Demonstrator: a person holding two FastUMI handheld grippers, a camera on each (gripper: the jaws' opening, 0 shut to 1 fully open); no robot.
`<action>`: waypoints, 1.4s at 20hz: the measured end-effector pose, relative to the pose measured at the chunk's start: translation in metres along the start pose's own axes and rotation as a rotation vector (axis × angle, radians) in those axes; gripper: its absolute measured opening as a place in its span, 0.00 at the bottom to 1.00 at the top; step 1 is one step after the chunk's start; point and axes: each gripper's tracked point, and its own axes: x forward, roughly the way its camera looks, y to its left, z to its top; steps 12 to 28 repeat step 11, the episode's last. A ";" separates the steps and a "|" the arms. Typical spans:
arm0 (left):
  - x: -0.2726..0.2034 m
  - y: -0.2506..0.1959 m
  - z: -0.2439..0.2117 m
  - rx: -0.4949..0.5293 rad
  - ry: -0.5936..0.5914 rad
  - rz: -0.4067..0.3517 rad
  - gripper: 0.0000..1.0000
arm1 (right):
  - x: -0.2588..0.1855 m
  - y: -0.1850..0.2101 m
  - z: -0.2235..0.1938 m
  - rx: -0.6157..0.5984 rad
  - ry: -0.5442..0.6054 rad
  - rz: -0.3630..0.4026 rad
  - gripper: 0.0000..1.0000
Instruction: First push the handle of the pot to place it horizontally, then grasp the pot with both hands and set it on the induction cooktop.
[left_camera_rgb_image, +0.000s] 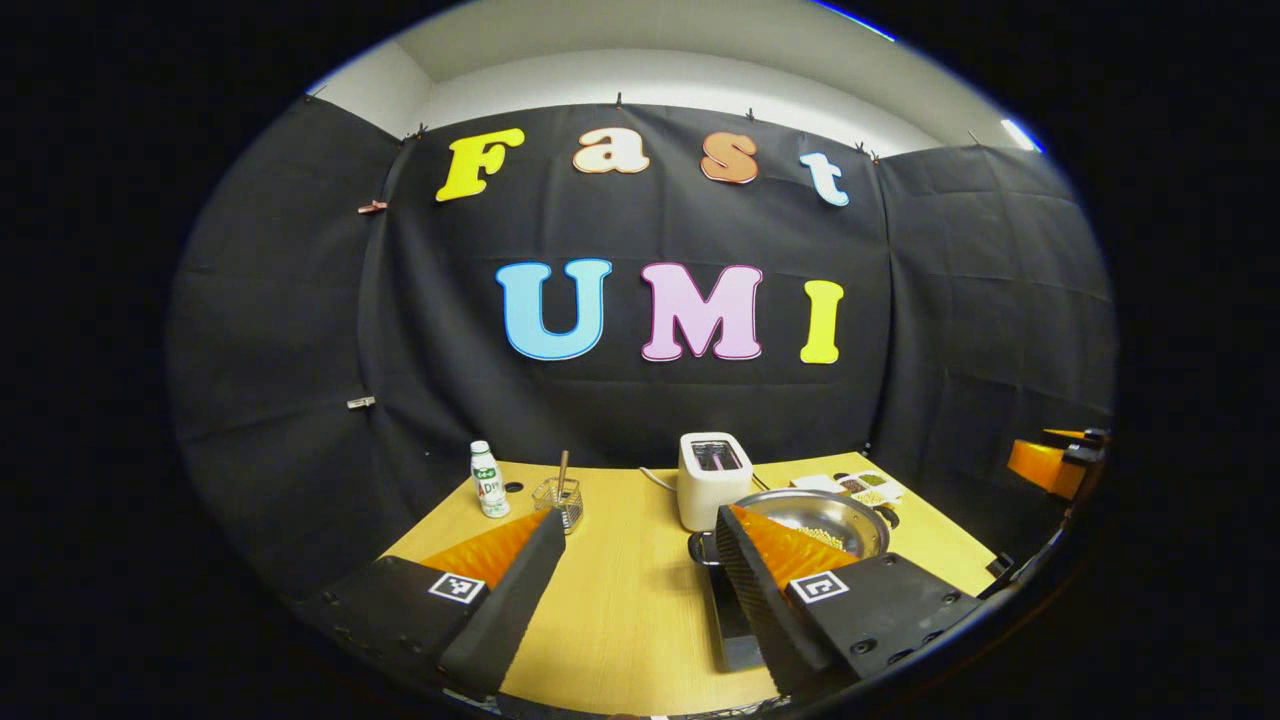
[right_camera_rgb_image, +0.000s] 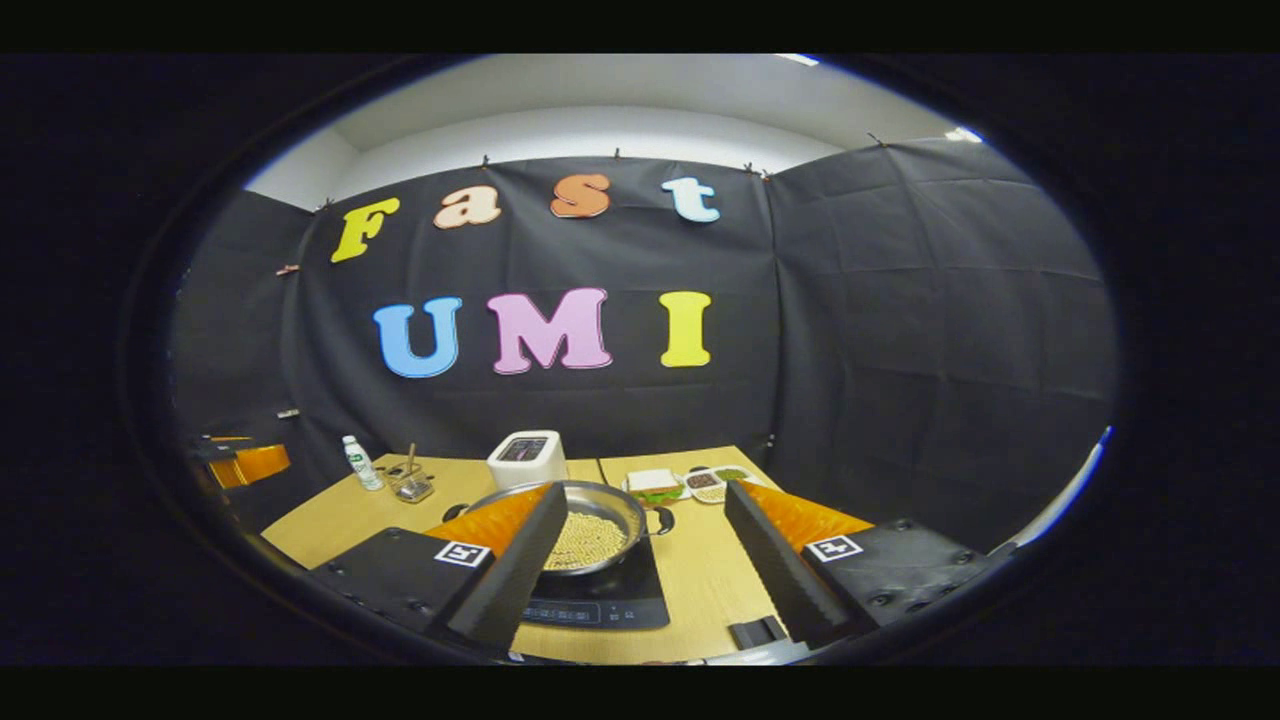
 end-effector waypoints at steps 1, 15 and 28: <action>-0.007 0.000 -0.006 0.002 -0.005 0.000 0.95 | -0.006 -0.002 -0.001 -0.011 -0.008 -0.010 0.98; -0.039 -0.004 -0.023 -0.099 -0.007 -0.002 0.95 | -0.026 0.035 -0.007 -0.048 -0.011 0.063 0.93; -0.039 -0.004 -0.023 -0.099 -0.007 -0.002 0.95 | -0.026 0.035 -0.007 -0.048 -0.011 0.063 0.93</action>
